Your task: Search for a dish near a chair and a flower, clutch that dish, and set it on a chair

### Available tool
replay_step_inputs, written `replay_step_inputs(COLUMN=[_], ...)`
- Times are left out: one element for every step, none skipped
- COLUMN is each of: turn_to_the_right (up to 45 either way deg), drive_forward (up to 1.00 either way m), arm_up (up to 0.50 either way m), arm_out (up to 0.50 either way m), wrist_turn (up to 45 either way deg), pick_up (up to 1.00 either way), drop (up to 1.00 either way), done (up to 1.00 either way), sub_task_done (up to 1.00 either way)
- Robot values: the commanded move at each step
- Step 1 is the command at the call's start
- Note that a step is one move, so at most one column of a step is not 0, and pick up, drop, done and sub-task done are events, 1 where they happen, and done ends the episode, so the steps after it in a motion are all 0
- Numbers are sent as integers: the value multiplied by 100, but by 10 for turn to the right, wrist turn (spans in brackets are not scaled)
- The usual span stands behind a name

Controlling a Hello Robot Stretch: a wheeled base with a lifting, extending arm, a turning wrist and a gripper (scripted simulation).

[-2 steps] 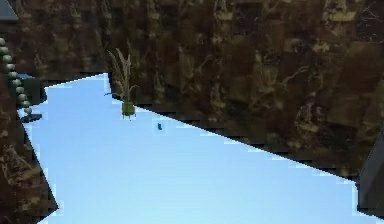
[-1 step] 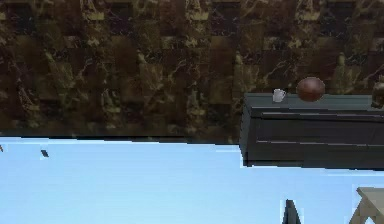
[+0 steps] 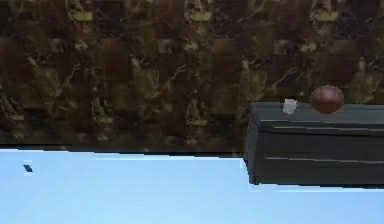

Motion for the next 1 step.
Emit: replay_step_inputs(turn_to_the_right=[120], drive_forward=[0], arm_up=[0], arm_out=[0], wrist_turn=[0], pick_up=[0], drop=[0], done=[0], sub_task_done=[0])
